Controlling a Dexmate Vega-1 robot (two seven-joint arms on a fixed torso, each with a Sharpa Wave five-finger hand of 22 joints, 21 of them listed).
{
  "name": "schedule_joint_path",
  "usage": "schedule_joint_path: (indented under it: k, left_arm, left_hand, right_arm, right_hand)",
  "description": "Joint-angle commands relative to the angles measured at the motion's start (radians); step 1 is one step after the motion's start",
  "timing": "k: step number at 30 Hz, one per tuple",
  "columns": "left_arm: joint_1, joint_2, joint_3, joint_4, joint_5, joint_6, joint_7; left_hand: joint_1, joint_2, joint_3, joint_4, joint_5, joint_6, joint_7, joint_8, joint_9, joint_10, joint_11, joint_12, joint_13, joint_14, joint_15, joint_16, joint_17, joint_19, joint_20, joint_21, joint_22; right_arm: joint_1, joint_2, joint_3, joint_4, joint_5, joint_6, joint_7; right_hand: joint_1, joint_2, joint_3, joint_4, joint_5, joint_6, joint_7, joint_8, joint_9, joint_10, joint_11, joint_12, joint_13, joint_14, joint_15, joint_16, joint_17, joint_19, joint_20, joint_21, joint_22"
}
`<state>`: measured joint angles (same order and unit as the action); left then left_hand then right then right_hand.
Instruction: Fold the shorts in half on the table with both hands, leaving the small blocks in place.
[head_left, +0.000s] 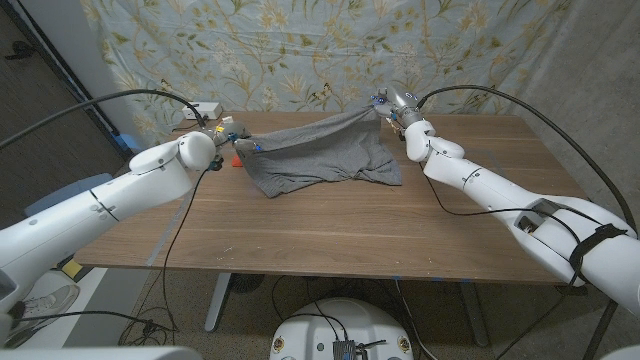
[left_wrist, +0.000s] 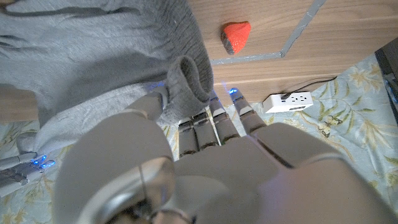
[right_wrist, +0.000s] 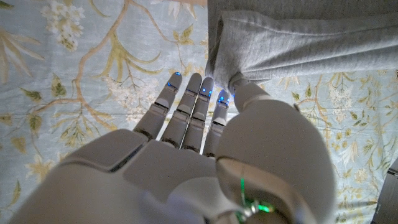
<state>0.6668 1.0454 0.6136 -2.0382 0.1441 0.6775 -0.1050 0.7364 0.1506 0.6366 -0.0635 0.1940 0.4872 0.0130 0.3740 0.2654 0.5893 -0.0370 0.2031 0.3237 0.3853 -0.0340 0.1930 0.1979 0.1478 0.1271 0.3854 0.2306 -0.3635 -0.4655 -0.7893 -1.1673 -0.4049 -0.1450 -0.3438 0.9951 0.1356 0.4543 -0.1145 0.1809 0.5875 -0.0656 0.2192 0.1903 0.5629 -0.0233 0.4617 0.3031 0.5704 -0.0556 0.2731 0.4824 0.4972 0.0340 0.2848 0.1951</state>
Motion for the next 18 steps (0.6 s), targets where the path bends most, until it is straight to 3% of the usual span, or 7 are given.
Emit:
schedule_joint_path:
  k: [1,2,6,9,12,15,18]
  left_arm:
    - [-0.075,-0.056,0.213,-0.022,0.459,0.318,0.072]
    - [-0.080,-0.065,0.230,-0.019,0.495,0.337,0.072]
    - [-0.089,-0.090,0.272,-0.008,0.606,0.375,0.066]
    - [-0.075,-0.114,0.273,0.001,0.659,0.388,0.092]
    - [-0.045,-0.108,0.226,-0.020,0.620,0.338,0.089]
    - [-0.015,-0.095,0.158,-0.052,0.521,0.274,0.049]
    - [-0.001,-0.078,0.114,-0.071,0.440,0.220,-0.001]
  left_hand:
    - [-0.026,0.007,-0.019,0.006,-0.006,-0.044,-0.019,-0.039,-0.016,-0.019,-0.014,0.002,-0.005,0.014,-0.006,0.015,0.005,0.016,-0.011,0.018,0.006]
    - [-0.037,-0.006,-0.032,0.005,-0.010,-0.047,-0.026,-0.049,-0.022,-0.036,-0.028,-0.001,-0.008,0.017,-0.010,0.015,0.003,0.019,-0.017,0.023,0.006]
    - [-0.067,-0.028,-0.063,0.011,-0.019,-0.052,-0.044,-0.067,-0.034,-0.060,-0.032,-0.002,-0.014,0.025,-0.015,0.018,0.002,0.031,-0.022,0.033,0.007]
    - [-0.073,-0.020,-0.066,0.012,-0.018,-0.041,-0.046,-0.072,-0.040,-0.062,-0.036,0.002,-0.018,0.033,-0.018,0.020,0.001,0.045,-0.026,0.041,0.008]
    - [-0.067,-0.012,-0.063,0.004,-0.015,-0.019,-0.049,-0.073,-0.046,-0.046,-0.047,0.012,-0.022,0.050,-0.030,0.022,-0.003,0.052,-0.028,0.048,0.008]
    - [-0.073,-0.019,-0.068,0.003,-0.016,-0.022,-0.047,-0.078,-0.048,-0.049,-0.039,0.012,-0.024,0.048,-0.026,0.019,-0.005,0.057,-0.030,0.051,0.008]
    - [-0.100,-0.046,-0.093,0.006,-0.022,-0.033,-0.039,-0.094,-0.055,-0.058,-0.026,0.011,-0.029,0.041,-0.018,0.014,-0.005,0.057,-0.028,0.055,0.007]
  right_arm:
    - [0.058,-0.003,-0.057,0.007,0.038,-0.093,0.091]
    - [0.052,-0.008,-0.055,-0.005,0.039,-0.102,0.089]
    - [0.031,-0.034,-0.044,-0.049,0.048,-0.121,0.094]
    - [0.011,-0.048,-0.027,-0.082,0.063,-0.134,0.088]
    - [-0.010,-0.074,-0.011,-0.116,0.082,-0.116,0.094]
    - [-0.034,-0.103,0.001,-0.158,0.088,-0.102,0.099]
    - [-0.054,-0.135,0.008,-0.197,0.097,-0.079,0.128]
  right_hand:
    - [-0.018,0.002,-0.001,0.011,0.004,-0.031,0.002,-0.015,0.000,-0.030,-0.001,-0.020,-0.006,-0.021,-0.072,-0.009,0.002,-0.014,0.004,-0.004,0.003]
    - [-0.018,0.002,-0.001,0.010,0.004,-0.031,0.002,-0.015,0.000,-0.033,-0.002,-0.022,-0.007,-0.021,-0.072,-0.010,0.001,-0.015,0.004,-0.004,0.003]
    - [-0.033,-0.003,-0.014,0.016,0.002,-0.037,-0.009,-0.018,0.000,-0.045,-0.005,-0.032,-0.012,-0.028,-0.070,-0.010,0.004,-0.022,0.009,-0.006,0.003]
    - [-0.077,-0.013,-0.039,0.037,0.000,-0.040,-0.008,-0.020,0.001,-0.052,0.001,-0.045,-0.019,-0.036,-0.061,-0.013,0.004,-0.033,0.021,-0.010,0.003]
    - [-0.115,-0.006,-0.054,0.060,0.001,-0.024,-0.001,-0.014,0.001,-0.049,0.008,-0.052,-0.026,-0.036,-0.055,-0.013,0.003,-0.033,0.023,-0.008,0.003]
    - [-0.110,0.000,-0.044,0.050,0.008,0.031,0.009,0.005,0.002,-0.029,0.022,-0.055,-0.033,-0.013,-0.051,-0.013,-0.010,-0.019,0.024,-0.002,0.003]
    - [-0.109,-0.001,-0.040,0.045,0.009,0.043,0.011,0.008,0.002,-0.014,0.027,-0.053,-0.036,-0.001,-0.047,-0.013,-0.015,-0.007,0.022,0.003,0.003]
